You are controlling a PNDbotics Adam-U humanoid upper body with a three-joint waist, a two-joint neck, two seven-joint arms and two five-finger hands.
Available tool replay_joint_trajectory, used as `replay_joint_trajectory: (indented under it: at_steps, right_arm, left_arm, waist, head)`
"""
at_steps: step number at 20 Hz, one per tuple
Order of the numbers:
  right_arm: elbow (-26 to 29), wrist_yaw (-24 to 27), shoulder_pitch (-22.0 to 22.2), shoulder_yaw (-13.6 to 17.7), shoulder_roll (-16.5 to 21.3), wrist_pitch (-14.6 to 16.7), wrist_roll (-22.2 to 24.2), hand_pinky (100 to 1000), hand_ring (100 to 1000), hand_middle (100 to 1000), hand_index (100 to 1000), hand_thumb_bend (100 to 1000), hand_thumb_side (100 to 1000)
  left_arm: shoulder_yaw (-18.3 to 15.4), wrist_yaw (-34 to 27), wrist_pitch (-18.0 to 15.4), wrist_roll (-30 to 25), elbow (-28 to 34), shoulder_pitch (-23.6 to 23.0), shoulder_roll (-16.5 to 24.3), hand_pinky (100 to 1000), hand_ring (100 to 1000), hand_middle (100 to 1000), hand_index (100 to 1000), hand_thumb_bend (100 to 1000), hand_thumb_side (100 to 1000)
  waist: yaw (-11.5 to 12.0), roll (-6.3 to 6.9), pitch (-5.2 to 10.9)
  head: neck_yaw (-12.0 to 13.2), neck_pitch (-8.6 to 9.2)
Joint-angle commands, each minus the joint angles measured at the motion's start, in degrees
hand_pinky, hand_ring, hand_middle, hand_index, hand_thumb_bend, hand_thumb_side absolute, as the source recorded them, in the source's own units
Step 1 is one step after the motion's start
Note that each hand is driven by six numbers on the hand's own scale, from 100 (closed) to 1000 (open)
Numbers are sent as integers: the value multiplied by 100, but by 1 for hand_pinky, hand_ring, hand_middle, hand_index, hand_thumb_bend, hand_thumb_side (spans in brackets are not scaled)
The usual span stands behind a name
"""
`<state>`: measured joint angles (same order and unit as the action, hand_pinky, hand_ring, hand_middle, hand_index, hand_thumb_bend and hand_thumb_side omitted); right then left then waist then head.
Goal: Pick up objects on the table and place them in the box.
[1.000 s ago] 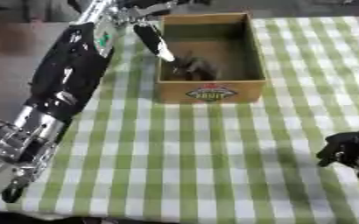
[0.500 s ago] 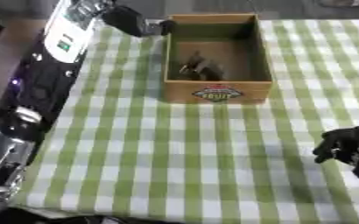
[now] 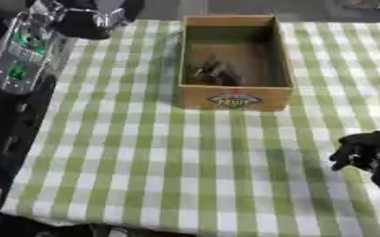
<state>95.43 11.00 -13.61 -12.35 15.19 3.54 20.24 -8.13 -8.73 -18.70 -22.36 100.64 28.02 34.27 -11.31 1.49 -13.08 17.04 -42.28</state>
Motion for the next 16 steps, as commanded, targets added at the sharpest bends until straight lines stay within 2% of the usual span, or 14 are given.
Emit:
replay_joint_trajectory:
  at_steps: [1,8,16]
  right_arm:
    - [82,46,-50,65,74,-3,-24,532,610,543,702,100,914]
    - [86,46,-42,81,78,-1,-45,523,610,543,702,100,917]
    - [86,51,-39,92,86,3,-68,515,610,542,702,100,915]
  left_arm:
    - [-222,-250,233,112,267,-112,67,649,613,662,758,233,348]
    - [-455,-611,737,194,469,-535,-135,627,586,632,738,101,445]
    - [-722,-988,1156,401,869,-951,-317,613,567,615,726,100,492]
  waist:
    - [35,-12,111]
    - [79,-37,94]
    - [173,-45,93]
  head:
    - [-5,-14]
    - [-16,-10]
    - [-36,-35]
